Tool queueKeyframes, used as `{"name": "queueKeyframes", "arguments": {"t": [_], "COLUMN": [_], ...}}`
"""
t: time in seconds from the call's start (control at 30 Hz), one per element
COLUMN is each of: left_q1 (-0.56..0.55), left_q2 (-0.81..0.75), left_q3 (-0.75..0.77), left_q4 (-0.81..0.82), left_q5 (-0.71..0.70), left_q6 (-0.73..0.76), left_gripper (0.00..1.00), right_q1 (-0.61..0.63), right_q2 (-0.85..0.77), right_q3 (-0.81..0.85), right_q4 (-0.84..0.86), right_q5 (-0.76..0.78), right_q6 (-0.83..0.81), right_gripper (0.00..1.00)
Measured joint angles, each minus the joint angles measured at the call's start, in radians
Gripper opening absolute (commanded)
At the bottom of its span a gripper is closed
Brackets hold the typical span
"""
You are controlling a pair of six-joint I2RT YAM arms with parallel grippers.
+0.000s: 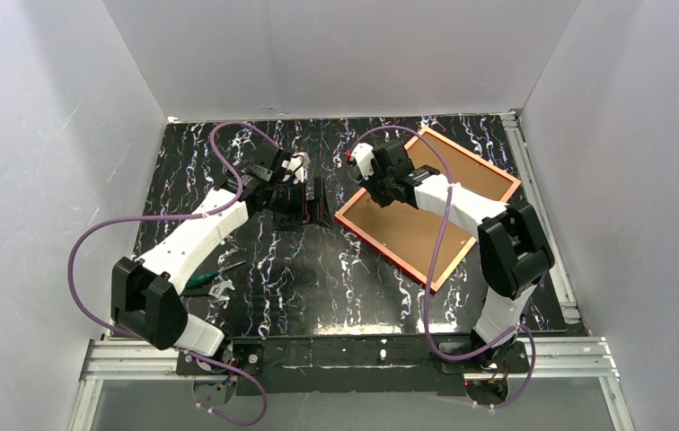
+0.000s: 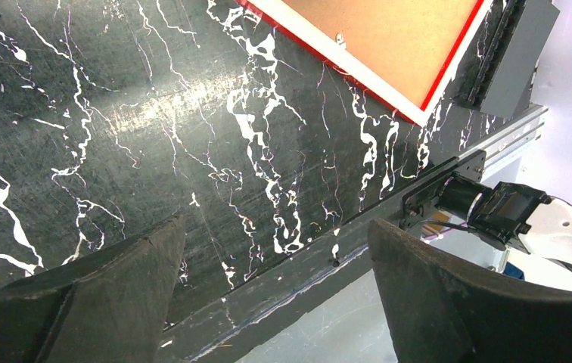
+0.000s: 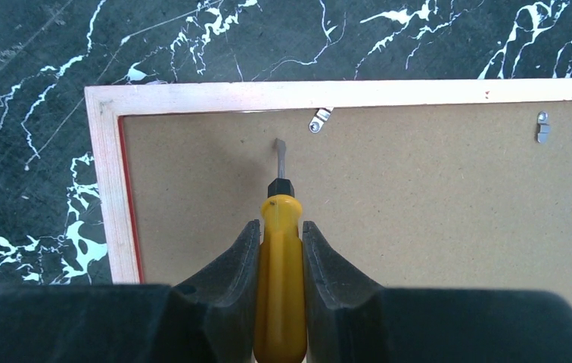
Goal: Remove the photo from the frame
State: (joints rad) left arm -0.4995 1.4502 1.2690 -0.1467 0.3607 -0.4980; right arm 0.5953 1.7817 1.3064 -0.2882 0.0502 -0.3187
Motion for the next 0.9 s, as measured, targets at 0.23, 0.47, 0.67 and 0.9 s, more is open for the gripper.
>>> {"name": "queueKeyframes", "arguments": {"t": [0.23,0.47,0.67,0.9], "left_q1": [0.000,0.006,0.010,0.012], "left_q2": [0.000,0.000,0.000,0.000], "left_q3": [0.000,0.000,0.000,0.000], "left_q4": [0.000,0.003,0.005,0.006], "left_q5": [-0.001,-0.001,0.000,0.000], "left_q6": [0.000,0.000,0.000,-0.001], "left_gripper": [0.90,0.90,0.90,0.90], "right_q1": [0.000,-0.001,-0.006,-0.020], "right_q2": [0.036,0.076,0.078,0.082], "right_q3": [0.024,0.071,0.072,0.072], "right_q4": [0.007,0.008,0.009,0.011], "right_q5": [0.002,0.021,0.074,0.102], "right_q6": [-0.028,-0.033,-0.038,-0.038], "right_gripper": [0.01,0.01,0.01,0.01]}}
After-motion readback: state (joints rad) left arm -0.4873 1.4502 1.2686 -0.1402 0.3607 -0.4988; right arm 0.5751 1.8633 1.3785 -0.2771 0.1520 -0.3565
